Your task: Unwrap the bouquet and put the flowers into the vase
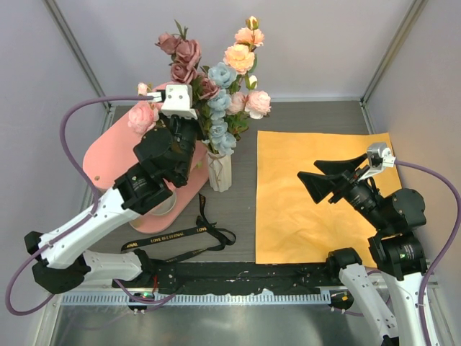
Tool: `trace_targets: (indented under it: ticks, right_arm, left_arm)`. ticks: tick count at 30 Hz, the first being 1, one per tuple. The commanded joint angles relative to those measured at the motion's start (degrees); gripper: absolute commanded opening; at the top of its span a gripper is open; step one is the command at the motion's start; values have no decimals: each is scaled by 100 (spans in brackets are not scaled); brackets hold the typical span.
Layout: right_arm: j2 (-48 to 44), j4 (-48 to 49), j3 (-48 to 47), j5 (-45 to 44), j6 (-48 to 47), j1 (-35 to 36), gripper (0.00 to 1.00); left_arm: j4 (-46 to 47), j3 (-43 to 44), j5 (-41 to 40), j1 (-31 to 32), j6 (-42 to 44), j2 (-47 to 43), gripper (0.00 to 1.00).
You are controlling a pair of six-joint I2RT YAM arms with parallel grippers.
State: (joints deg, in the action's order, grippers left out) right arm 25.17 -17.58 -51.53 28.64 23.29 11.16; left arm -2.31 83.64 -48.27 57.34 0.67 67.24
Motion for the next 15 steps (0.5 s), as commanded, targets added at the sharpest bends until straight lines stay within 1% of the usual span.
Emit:
trace_targets:
  ticks: [1,7,10,15]
  right_arm:
    - [58,256,-86,54,97,27,79]
    - [14,273,-6,54,132,27,79]
    - [-3,273,11,71,141,27,79]
    - [-12,264,11,54,141,27,79]
  left_arm:
    - [905,-435,-235,-21,311,52,0]
    - [1916,-1418,-69,-21,548,-62,0]
    - [2224,-1656,-7,-21,741,-62,0]
    - [2481,-1772,-77,-21,1067,-88,0]
